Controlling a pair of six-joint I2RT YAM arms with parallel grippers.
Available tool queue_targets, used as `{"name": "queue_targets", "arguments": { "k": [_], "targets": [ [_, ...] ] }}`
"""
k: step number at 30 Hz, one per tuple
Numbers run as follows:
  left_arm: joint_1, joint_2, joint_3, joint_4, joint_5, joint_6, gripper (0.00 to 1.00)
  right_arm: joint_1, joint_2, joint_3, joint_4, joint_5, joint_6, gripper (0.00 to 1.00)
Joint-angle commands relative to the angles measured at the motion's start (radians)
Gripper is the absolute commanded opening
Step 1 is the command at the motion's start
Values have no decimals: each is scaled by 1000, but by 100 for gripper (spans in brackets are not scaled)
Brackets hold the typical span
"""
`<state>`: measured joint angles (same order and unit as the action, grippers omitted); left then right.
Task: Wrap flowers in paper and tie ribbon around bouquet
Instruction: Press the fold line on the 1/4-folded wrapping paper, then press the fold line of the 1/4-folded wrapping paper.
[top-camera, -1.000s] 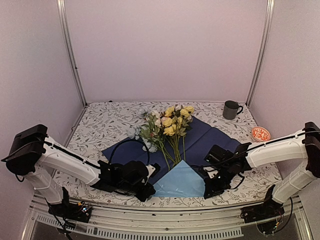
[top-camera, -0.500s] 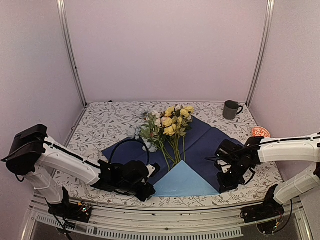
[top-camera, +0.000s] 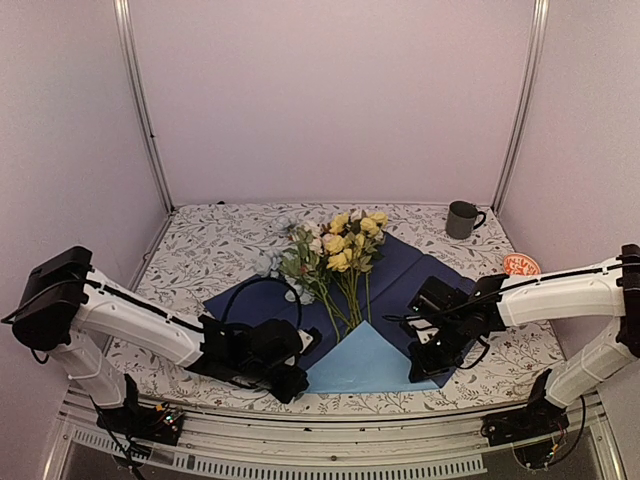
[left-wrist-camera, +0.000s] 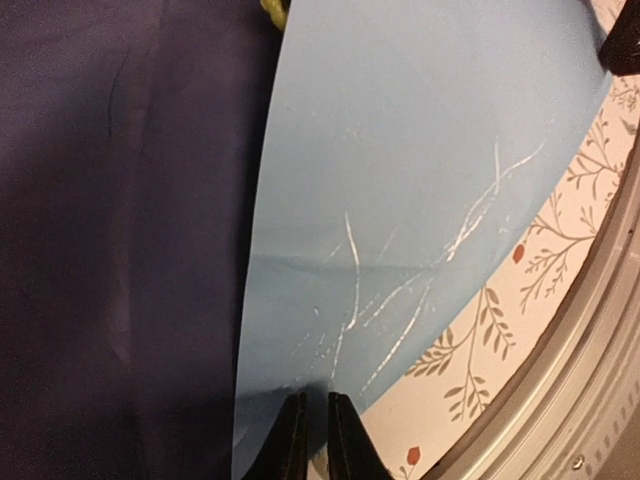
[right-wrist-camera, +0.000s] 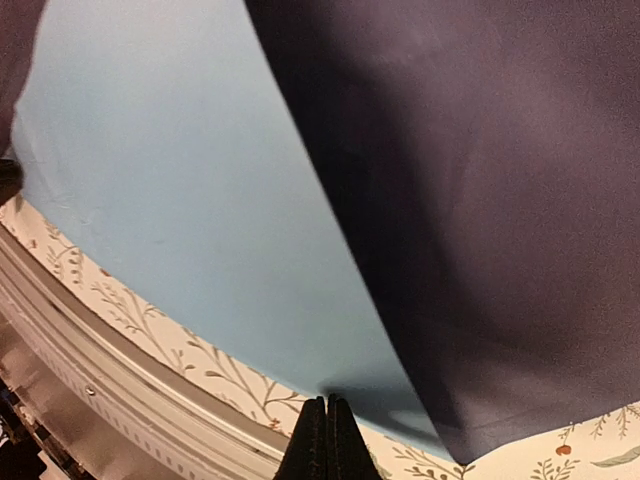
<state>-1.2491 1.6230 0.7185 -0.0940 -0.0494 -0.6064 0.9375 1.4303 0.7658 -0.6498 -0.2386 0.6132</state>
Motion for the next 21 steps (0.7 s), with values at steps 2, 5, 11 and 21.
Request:
{"name": "queue_targets", "arguments": {
  "k": [2, 5, 11, 21],
  "targets": [
    [-26, -5, 121, -155, -39, 60, 11, 2, 36, -65, 62, -17, 12, 0],
    [-45, 25, 234, -198, -67, 105, 13, 3, 33, -86, 69, -15, 24, 0],
    [-65, 145, 413, -107, -58, 231, 15, 3, 16, -88, 65, -7, 35, 0],
    [-48, 439, 646, -162, -122, 323, 16, 3, -24, -44, 23, 53, 28, 14]
  ]
}}
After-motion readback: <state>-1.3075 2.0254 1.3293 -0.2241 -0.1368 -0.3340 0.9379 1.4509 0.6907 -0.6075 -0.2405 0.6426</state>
